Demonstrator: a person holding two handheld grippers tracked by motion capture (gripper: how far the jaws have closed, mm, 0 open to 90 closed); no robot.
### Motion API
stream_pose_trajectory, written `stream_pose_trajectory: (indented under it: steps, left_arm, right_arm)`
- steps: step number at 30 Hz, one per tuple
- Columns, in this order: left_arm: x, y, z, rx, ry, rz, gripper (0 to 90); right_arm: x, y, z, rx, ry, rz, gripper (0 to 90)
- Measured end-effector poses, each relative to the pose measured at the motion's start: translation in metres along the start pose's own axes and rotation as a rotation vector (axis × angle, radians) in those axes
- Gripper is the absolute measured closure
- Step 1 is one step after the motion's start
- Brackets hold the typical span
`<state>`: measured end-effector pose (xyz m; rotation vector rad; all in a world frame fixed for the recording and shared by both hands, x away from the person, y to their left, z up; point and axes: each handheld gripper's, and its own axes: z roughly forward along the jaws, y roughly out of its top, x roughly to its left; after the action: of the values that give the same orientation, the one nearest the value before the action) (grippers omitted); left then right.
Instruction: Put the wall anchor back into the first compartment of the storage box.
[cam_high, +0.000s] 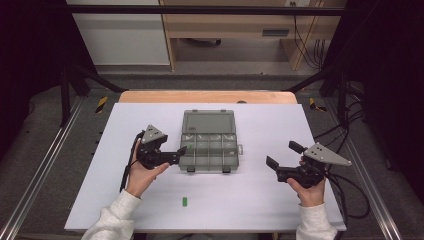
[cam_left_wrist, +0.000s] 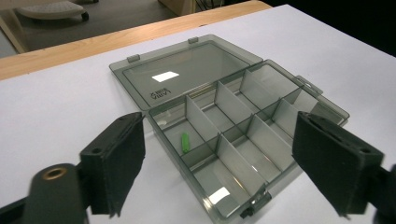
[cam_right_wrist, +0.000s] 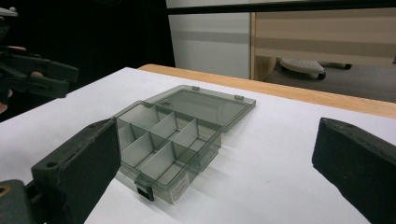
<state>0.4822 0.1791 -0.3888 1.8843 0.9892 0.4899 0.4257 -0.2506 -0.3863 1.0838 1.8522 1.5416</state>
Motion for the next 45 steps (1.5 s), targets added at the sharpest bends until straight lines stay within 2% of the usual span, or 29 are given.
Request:
stream_pose_trajectory:
  steps: [4, 13, 22, 27, 32, 34, 45]
  left_arm:
    - [-0.002, -0.006, -0.013, -0.011, -0.016, -0.003, 11.3]
    - [-0.009, -0.024, -0.035, -0.031, -0.022, 0.011, 9.9]
    - [-0.017, -0.041, -0.047, -0.013, -0.02, 0.013, 10.1]
    - [-0.023, -0.055, -0.045, 0.027, -0.011, 0.024, 10.9]
    - [-0.03, -0.069, -0.038, 0.06, -0.007, 0.006, 12.1]
    - [-0.032, -0.074, -0.035, 0.08, -0.004, 0.013, 12.3]
    - [-0.043, -0.093, -0.024, 0.155, -0.025, 0.013, 18.6]
  right_arm:
    - [0.0, 0.0, 0.0, 0.005, 0.0, 0.002, 1.5]
    - [0.0, -0.001, 0.0, 0.005, 0.002, 0.0, 1.5]
    - [0.0, -0.001, 0.0, 0.008, 0.001, 0.002, 1.5]
    - [0.0, -0.001, 0.0, 0.007, 0.001, 0.003, 1.5]
    - [0.0, -0.001, -0.001, 0.005, -0.001, -0.001, 1.4]
    - [0.0, -0.001, -0.002, 0.005, 0.001, -0.002, 1.4]
    - [0.0, -0.001, -0.002, 0.001, 0.001, 0.003, 1.3]
